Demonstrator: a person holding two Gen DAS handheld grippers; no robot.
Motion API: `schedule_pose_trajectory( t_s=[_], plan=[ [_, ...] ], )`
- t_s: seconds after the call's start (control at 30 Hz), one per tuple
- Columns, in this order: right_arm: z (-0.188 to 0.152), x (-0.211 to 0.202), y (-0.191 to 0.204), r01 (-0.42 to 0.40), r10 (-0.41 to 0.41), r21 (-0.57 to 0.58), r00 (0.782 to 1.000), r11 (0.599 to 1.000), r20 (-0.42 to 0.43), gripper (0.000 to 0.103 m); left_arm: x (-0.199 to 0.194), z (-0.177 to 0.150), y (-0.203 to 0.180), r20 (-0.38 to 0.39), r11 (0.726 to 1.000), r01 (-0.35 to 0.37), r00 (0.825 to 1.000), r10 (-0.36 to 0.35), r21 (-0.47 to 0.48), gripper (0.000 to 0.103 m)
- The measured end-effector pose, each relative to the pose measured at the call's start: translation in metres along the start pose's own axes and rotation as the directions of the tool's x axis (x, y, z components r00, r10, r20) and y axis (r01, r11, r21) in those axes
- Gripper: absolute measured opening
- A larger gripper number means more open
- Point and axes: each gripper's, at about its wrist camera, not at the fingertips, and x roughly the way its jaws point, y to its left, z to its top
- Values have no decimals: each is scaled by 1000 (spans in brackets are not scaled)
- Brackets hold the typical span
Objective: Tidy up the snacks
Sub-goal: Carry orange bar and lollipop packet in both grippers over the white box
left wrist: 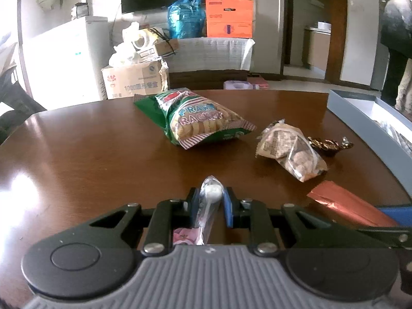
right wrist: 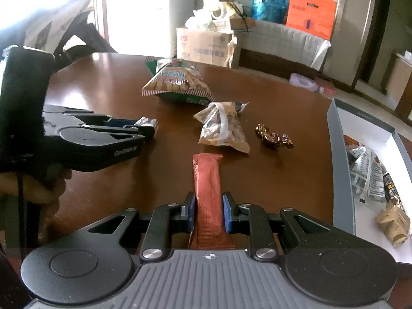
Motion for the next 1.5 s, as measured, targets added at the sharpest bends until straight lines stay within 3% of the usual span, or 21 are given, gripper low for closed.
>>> schedule_pose_trajectory(
  t_s=[1.5],
  plan=[
    [7, -3, 3, -43, 42, 0, 999, 999, 23, 23, 7, 7, 36, -5, 992, -81, 997, 81, -101, 18]
  ],
)
